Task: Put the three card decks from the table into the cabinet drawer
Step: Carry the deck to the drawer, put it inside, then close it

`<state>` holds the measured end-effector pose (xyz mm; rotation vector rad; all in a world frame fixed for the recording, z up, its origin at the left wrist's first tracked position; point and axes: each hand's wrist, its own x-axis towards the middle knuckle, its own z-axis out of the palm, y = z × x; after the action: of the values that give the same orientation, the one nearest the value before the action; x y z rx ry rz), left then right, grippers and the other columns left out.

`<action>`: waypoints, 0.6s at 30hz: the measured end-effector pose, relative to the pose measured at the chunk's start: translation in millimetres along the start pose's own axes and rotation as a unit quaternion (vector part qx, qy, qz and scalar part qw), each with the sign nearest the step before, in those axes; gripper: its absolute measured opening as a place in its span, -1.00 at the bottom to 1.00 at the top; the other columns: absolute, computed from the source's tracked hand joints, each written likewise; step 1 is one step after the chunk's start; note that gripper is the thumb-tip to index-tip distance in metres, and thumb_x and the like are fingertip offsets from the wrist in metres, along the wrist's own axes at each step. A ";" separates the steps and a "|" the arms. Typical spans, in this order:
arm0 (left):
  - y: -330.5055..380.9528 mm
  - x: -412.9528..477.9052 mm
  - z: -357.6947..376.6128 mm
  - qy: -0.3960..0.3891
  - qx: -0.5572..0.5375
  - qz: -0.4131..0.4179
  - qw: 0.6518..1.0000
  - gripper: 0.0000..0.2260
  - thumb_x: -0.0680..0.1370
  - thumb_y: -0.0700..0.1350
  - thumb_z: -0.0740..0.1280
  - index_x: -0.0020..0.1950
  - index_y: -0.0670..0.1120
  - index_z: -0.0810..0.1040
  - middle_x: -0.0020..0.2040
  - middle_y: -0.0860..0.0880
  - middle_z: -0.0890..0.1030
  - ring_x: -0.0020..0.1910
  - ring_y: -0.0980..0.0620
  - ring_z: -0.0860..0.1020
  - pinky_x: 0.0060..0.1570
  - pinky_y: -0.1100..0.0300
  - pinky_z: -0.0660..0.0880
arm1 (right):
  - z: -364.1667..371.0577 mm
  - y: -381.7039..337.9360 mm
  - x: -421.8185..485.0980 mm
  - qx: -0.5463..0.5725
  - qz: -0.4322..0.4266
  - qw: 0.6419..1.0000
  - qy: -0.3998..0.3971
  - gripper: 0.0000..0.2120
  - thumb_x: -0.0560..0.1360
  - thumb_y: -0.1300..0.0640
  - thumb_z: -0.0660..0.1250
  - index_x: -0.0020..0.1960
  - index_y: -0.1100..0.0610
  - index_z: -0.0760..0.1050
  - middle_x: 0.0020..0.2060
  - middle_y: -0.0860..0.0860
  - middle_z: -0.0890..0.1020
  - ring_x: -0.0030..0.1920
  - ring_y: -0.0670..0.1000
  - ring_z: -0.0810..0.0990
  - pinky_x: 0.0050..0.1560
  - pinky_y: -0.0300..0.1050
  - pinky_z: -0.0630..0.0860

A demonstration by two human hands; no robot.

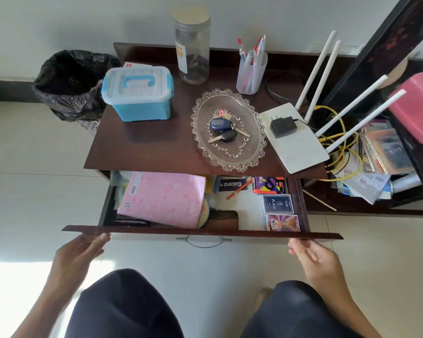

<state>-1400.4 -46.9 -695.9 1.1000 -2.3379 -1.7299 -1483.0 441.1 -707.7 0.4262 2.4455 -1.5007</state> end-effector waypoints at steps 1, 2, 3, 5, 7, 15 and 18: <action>2.0 4.1 2.0 0.000 -0.001 0.004 1.000 -0.61 0.36 0.17 0.47 -0.05 -0.12 0.71 -0.11 -0.06 0.76 -0.02 -0.10 0.71 0.12 -0.07 0.58 | 0.6 -0.7 4.3 0.006 -0.006 1.000 -0.002 -0.62 0.49 -0.21 0.36 -0.12 0.10 0.69 -0.19 -0.11 0.78 -0.12 -0.19 0.72 -0.06 -0.24 0.55; 3.9 8.5 3.8 -0.001 -0.003 0.010 1.000 -0.63 0.37 0.16 0.46 -0.06 -0.12 0.70 -0.11 -0.06 0.76 -0.02 -0.09 0.71 0.12 -0.06 0.58 | 1.3 -1.5 9.0 0.010 -0.009 1.000 -0.005 -0.60 0.47 -0.23 0.36 -0.12 0.10 0.69 -0.18 -0.10 0.78 -0.11 -0.18 0.73 -0.07 -0.26 0.56; 7.5 12.6 5.9 -0.003 -0.004 0.013 1.000 -0.64 0.37 0.16 0.46 -0.05 -0.11 0.70 -0.10 -0.06 0.76 -0.01 -0.08 0.71 0.11 -0.04 0.58 | 1.6 -3.0 14.1 0.012 -0.007 1.000 -0.006 -0.58 0.45 -0.26 0.36 -0.12 0.10 0.70 -0.18 -0.11 0.78 -0.10 -0.19 0.73 -0.06 -0.26 0.56; 13.2 21.6 10.0 -0.009 -0.004 0.024 1.000 -0.64 0.39 0.15 0.44 -0.03 -0.11 0.69 -0.06 -0.09 0.74 0.00 -0.07 0.70 0.10 -0.01 0.58 | 2.0 -6.0 25.2 0.013 -0.001 1.000 -0.009 -0.53 0.42 -0.33 0.36 -0.12 0.08 0.71 -0.18 -0.13 0.78 -0.09 -0.21 0.72 -0.03 -0.20 0.54; 19.2 30.2 14.5 -0.011 0.002 0.036 0.999 -0.60 0.40 0.15 0.43 0.01 -0.15 0.68 -0.04 -0.11 0.73 0.00 -0.07 0.70 0.11 -0.02 0.58 | 2.6 -9.2 36.7 0.003 -0.003 1.000 -0.011 -0.51 0.41 -0.38 0.34 -0.12 0.04 0.71 -0.16 -0.15 0.78 -0.08 -0.24 0.72 0.01 -0.15 0.52; 39.2 69.2 35.1 0.003 -0.008 0.063 0.998 -0.50 0.43 0.20 0.39 0.09 -0.21 0.65 -0.01 -0.17 0.71 0.03 -0.11 0.68 0.12 -0.06 0.60 | 12.0 -28.4 85.8 -0.004 -0.022 1.000 0.001 -0.40 0.34 -0.54 0.29 -0.13 -0.03 0.71 -0.19 -0.17 0.78 -0.10 -0.17 0.74 0.06 -0.05 0.60; 45.0 84.8 41.6 0.006 -0.007 0.065 0.998 -0.69 0.49 0.15 0.42 -0.03 -0.09 0.65 -0.04 -0.17 0.70 0.01 -0.17 0.69 0.12 -0.11 0.61 | 15.6 -35.6 103.1 0.015 -0.025 1.000 0.003 -0.43 0.37 -0.50 0.33 -0.11 0.01 0.70 -0.21 -0.13 0.78 -0.12 -0.17 0.74 0.11 0.04 0.63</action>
<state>-1504.4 -53.3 -704.9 0.9324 -2.3292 -1.6863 -1591.0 424.3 -721.4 0.3780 2.4587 -1.5605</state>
